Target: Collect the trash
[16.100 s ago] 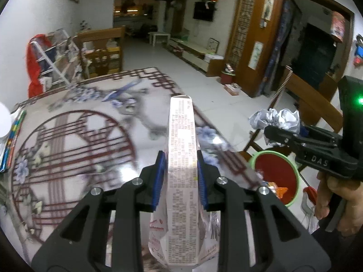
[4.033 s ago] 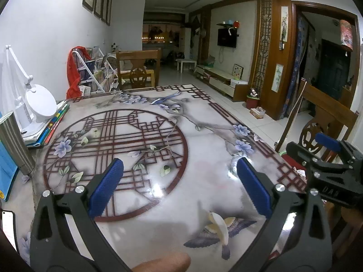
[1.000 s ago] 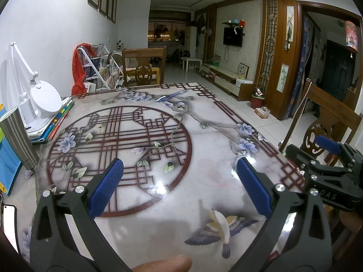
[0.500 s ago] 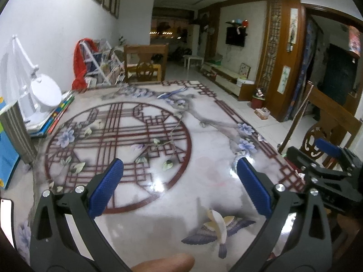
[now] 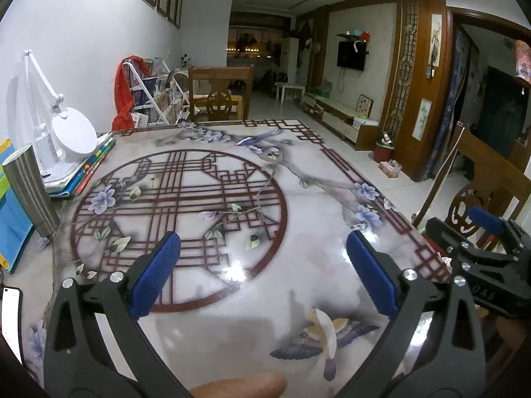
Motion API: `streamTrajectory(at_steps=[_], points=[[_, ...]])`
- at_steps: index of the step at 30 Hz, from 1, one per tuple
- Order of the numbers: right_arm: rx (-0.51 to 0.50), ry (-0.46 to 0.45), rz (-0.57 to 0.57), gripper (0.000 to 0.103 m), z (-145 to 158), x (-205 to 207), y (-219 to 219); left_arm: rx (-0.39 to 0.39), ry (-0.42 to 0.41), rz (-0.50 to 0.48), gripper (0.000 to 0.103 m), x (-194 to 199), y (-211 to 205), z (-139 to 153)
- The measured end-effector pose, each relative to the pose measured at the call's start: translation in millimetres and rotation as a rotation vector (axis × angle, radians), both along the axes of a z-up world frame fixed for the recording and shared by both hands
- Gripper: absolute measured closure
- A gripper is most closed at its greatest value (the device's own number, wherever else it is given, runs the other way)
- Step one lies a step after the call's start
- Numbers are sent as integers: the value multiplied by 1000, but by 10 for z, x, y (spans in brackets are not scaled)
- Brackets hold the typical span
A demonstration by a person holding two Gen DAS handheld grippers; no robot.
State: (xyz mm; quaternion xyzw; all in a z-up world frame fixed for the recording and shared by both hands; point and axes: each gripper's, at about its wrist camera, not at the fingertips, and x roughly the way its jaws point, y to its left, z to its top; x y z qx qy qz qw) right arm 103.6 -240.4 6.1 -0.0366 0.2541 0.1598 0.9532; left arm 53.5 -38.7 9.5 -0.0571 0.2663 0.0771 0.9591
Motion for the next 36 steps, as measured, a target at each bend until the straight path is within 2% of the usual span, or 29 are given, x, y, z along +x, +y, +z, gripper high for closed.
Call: streamTrajectory(at_steps=[36], points=[[-1,1,0,7,3,-1,8,-8,11,2,5,7,24,0]])
